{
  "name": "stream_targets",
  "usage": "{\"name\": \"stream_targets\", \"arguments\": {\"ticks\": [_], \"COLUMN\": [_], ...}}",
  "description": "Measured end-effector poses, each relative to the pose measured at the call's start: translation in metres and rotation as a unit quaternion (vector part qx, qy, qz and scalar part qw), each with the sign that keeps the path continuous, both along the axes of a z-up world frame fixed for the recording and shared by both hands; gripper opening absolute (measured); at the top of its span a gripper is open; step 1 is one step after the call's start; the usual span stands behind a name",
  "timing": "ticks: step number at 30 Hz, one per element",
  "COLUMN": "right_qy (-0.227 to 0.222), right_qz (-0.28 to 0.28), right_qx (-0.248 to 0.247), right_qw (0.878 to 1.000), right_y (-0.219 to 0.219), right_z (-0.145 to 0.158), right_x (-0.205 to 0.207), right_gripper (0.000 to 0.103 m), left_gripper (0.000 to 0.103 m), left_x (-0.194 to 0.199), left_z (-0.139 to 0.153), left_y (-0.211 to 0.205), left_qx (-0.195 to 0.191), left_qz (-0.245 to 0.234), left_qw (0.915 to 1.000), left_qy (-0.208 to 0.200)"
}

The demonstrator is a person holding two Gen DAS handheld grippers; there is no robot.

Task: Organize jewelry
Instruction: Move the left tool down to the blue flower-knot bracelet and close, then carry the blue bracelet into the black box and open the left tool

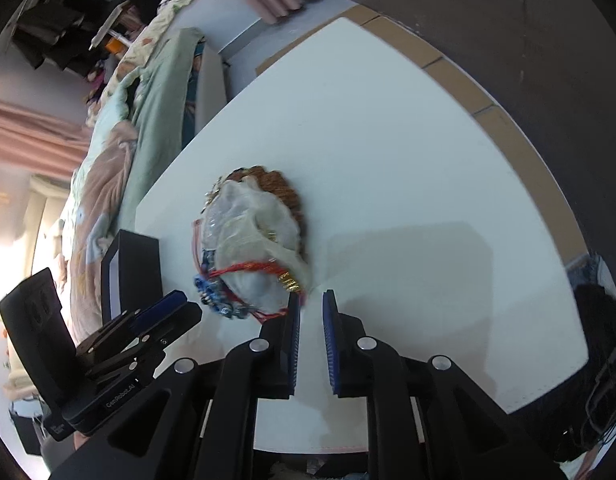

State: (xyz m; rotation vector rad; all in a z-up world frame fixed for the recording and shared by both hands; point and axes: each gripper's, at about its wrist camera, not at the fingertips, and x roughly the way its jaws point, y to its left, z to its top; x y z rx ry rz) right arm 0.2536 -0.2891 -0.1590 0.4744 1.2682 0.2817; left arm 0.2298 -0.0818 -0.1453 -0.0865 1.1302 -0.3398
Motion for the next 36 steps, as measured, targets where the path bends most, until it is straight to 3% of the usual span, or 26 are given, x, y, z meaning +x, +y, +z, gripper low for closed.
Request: {"name": "stream_targets", "arguments": {"ticks": [2, 3, 4, 8, 10, 15, 21, 30, 36], "right_qy": [-0.003, -0.006, -0.009, -0.007, 0.001, 0.002, -0.002, -0.026, -0.042], "right_qz": [0.0, 0.003, 0.006, 0.023, 0.028, 0.038, 0.046, 0.064, 0.084], "right_qx": [-0.005, -0.007, -0.008, -0.012, -0.013, -0.016, -0.039, -0.107, -0.095], "right_qw": [1.0, 1.0, 1.0, 1.0, 1.0, 0.999, 0.998, 0.992, 0.991], "right_y": [-0.001, 0.0, -0.003, 0.003, 0.006, 0.015, 0.029, 0.057, 0.063], "right_z": [0.001, 0.001, 0.002, -0.003, -0.008, -0.012, -0.016, -0.011, 0.001], "right_x": [-0.001, -0.001, -0.004, -0.003, -0.004, -0.006, -0.005, -0.006, -0.021], "right_gripper": [0.03, 0.044, 0.046, 0.041, 0.03, 0.029, 0.029, 0.03, 0.029], "left_gripper": [0.038, 0.038, 0.038, 0.038, 0.038, 0.037, 0.024, 0.023, 0.023], "left_x": [0.001, 0.001, 0.002, 0.008, 0.011, 0.016, 0.013, -0.006, -0.015], "left_z": [-0.001, -0.001, -0.002, -0.009, -0.012, -0.014, -0.01, 0.022, 0.04], "left_y": [-0.003, -0.004, -0.006, -0.012, -0.015, -0.013, -0.008, 0.01, 0.028], "left_qx": [0.003, 0.007, 0.01, 0.015, 0.021, 0.009, -0.004, -0.03, -0.046], "left_qz": [-0.001, -0.001, 0.0, -0.003, -0.005, -0.001, 0.004, 0.014, 0.027], "left_qw": [1.0, 1.0, 0.9999, 0.9999, 0.9997, 0.9998, 0.9997, 0.9978, 0.9961], "left_qy": [-0.004, -0.007, -0.009, -0.007, -0.012, -0.017, -0.025, -0.057, -0.07]}}
